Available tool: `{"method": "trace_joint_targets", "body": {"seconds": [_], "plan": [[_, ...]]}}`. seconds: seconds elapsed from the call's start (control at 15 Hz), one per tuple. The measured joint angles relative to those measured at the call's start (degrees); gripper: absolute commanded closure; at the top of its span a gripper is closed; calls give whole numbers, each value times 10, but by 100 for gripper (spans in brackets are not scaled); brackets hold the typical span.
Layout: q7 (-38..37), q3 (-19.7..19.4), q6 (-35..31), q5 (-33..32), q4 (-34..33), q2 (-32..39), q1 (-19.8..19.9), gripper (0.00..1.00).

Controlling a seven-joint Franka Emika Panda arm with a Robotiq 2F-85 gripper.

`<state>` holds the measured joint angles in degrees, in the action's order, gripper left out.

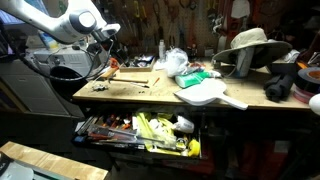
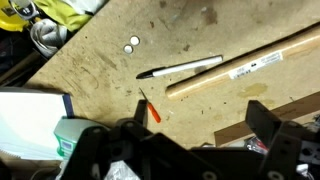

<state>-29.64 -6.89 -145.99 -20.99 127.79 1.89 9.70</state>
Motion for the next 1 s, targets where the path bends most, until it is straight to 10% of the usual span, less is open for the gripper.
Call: {"method": "trace_joint_targets", "body": {"seconds": [1.0], "plan": [[230, -17, 102, 76, 152, -263, 3, 0]]}}
